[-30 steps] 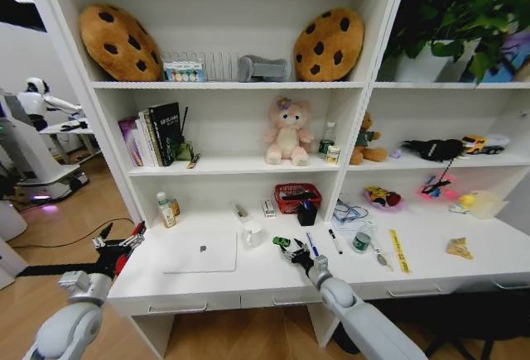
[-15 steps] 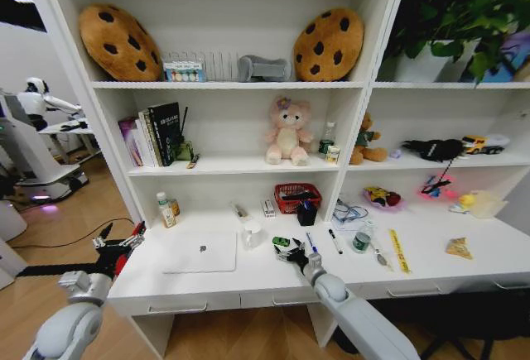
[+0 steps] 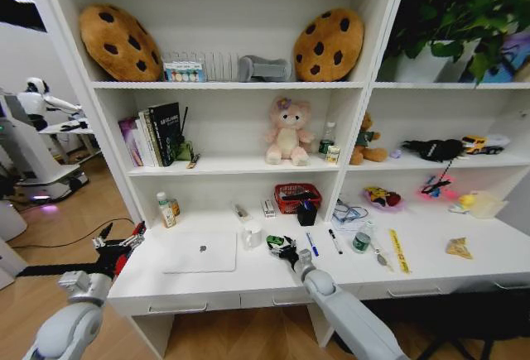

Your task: Organize the objects on the table.

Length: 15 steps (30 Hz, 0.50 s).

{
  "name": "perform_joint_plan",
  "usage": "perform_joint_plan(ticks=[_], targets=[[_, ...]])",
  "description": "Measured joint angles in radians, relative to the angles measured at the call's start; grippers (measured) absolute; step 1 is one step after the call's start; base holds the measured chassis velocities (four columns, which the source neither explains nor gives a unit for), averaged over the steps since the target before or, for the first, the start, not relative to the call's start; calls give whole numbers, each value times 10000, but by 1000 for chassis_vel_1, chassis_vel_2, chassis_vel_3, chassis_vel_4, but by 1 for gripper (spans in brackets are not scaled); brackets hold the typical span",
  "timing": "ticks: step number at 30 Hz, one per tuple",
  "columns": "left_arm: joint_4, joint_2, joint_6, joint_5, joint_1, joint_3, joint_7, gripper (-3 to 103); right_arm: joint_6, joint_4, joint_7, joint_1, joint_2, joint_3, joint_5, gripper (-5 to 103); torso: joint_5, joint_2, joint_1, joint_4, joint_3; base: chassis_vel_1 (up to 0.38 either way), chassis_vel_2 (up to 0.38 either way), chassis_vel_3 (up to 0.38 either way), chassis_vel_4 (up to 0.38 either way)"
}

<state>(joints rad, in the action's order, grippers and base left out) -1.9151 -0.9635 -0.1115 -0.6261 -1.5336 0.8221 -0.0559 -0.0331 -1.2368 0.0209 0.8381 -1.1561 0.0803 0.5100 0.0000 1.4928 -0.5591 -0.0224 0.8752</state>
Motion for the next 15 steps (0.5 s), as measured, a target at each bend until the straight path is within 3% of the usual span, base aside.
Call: perform_joint_plan(ticks=[1, 3, 9, 12, 15], targets=[[0, 0, 0, 0, 0, 0, 0, 100, 0, 0, 0, 0, 0, 0, 0, 86, 0, 0, 0, 0, 0, 0, 0, 0, 0], [0, 0, 0, 0, 0, 0, 0, 100, -12, 8, 36, -33, -12, 10, 5, 70, 0, 0, 0, 0, 0, 0, 0, 0, 0], [0, 0, 0, 0, 0, 0, 0, 100, -64, 16, 64, -26, -48, 12, 9, 54, 0, 0, 0, 0, 0, 0, 0, 0, 0], [0, 0, 0, 0, 0, 0, 0, 100, -134, -7, 78, 31, -50, -27, 12, 37, 0, 0, 0, 1, 0, 0, 0, 0, 0], [0, 0, 0, 0, 0, 0, 0, 100, -176, -61, 84, 96, -11, -91, 16, 36, 1, 0, 0, 3, 0, 0, 0, 0, 0]])
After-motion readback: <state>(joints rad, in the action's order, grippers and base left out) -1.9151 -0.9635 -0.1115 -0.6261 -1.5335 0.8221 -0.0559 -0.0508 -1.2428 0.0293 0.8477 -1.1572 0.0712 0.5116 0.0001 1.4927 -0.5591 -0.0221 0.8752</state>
